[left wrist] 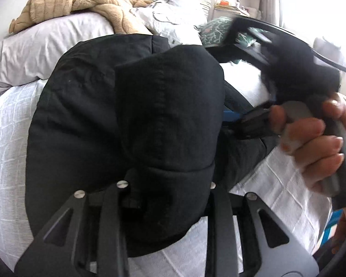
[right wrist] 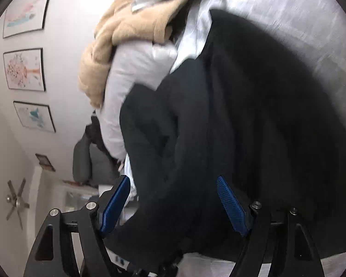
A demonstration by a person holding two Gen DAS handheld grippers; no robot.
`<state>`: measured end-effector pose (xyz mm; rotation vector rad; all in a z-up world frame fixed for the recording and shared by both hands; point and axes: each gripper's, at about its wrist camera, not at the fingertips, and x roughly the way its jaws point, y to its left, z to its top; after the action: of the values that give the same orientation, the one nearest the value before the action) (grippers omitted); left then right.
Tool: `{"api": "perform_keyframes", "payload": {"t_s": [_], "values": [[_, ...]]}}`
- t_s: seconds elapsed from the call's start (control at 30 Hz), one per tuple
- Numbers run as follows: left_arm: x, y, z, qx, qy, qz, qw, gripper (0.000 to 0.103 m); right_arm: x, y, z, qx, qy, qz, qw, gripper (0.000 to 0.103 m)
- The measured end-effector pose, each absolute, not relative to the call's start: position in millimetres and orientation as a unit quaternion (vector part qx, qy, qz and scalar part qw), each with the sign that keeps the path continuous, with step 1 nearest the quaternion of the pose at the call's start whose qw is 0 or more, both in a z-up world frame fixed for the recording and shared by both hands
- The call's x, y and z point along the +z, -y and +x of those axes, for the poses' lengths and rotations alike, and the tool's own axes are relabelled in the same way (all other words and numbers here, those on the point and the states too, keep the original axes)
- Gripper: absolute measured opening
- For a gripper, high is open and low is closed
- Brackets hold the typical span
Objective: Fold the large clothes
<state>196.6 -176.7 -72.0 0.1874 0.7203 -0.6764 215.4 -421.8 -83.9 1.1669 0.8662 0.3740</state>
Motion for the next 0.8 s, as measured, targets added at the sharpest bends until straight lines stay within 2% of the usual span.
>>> {"api": "perform_keyframes", "payload": {"t_s": [0.07,0.13,0.2,0.23,0.33,0.4,0.6,0.8], "values": [[-69,172,190,-0.337,-0.349,0.106,0.868,0.037,-88,404,227,0.172,-0.413,0.510,0.735,0.075],[-61,163,188,-0.348,-0.358,0.117,0.859,0.046,-88,387,237,0.157,-0.436,0.470,0.751,0.044],[-51,154,181,-0.366,-0.365,0.117,0.848,0.051,-88,380,242,0.153,-0.438,0.456,0.760,0.029],[-45,147,177,-0.374,-0.366,0.113,0.844,0.051,-88,379,243,0.151,-0.435,0.457,0.761,0.025],[-12,119,164,-0.401,-0.349,0.089,0.842,0.056,-77,378,238,0.149,-0.422,0.451,0.772,0.021],[14,97,158,-0.412,-0.313,0.069,0.853,0.068,-60,376,236,0.154,-0.408,0.437,0.787,0.020],[46,69,193,-0.389,-0.298,-0.012,0.872,0.068,-11,385,231,0.176,-0.364,0.398,0.823,0.017],[25,110,243,-0.377,-0.342,0.014,0.860,0.068,20,430,235,0.167,-0.361,0.358,0.845,0.017]]}}
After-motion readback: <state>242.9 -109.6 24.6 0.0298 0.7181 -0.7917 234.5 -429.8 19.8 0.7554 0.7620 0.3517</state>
